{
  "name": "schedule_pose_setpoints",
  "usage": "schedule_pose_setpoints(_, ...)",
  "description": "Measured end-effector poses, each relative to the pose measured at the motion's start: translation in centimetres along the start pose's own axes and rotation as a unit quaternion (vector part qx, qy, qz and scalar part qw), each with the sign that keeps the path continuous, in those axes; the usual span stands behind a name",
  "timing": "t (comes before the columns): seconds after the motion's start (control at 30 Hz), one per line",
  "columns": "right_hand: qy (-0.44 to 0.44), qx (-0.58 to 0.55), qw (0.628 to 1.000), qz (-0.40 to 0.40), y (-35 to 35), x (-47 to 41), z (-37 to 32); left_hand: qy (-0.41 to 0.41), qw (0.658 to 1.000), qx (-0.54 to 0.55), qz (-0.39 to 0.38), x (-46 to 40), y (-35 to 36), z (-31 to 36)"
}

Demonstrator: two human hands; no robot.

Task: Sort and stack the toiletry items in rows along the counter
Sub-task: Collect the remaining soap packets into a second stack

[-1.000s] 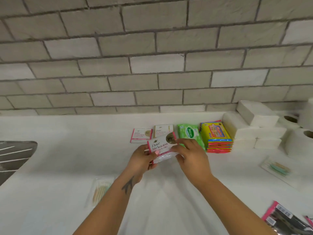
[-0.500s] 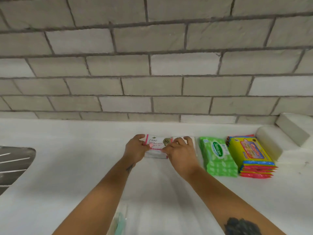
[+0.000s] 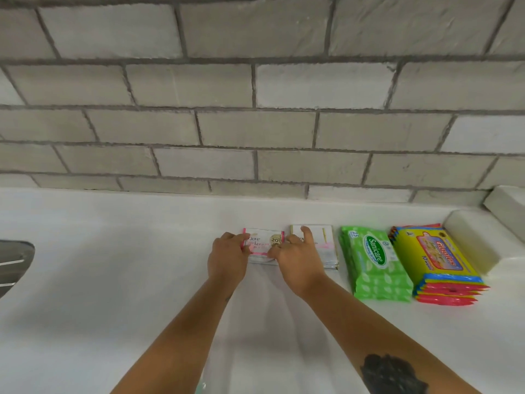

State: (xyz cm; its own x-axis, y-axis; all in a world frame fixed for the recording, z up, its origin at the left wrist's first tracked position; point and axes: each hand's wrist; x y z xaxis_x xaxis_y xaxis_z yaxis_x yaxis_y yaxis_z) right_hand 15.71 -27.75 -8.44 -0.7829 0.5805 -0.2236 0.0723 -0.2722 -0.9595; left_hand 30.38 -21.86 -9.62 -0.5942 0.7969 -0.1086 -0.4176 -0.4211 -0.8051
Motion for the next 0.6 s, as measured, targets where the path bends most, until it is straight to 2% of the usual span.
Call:
schedule_pose_setpoints(0.3, -0.004, 0.028, 0.997, -0.067, -1.07, -0.08, -0.15, 0.011, 0.999, -0.045, -0.005, -0.31, 0.44, -0.36)
schedule_pose_setpoints(0.37, -0.004, 0.019, 0.997, -0.069, -1.05, 0.07, -0.43, 0.009, 0.999, -0.042, -0.002, -0.18, 0.50, -0.50)
schedule_pose_setpoints(0.47, -0.002, 0.029, 0.999, -0.030, -1.02, -0.04, -0.86, 0.009, 0.999, -0.045, 0.006, -0.06, 0.63, -0.66)
schedule_pose_setpoints(0.6, 0.005, 0.007, 0.999, -0.053, -0.47, 0.21, -0.94, 0.008, 0.999, -0.054, 0.004, -0.04, 0.57, -0.54)
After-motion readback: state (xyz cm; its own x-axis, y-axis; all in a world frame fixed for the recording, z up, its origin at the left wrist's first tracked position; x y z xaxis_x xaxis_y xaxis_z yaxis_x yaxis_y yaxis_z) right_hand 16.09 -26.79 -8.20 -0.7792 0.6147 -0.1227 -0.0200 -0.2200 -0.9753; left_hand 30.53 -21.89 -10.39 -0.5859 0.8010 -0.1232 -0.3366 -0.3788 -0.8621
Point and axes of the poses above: each hand's wrist, its own x-axis away from the middle knuckle, its own y-axis out of the palm, z = x × y
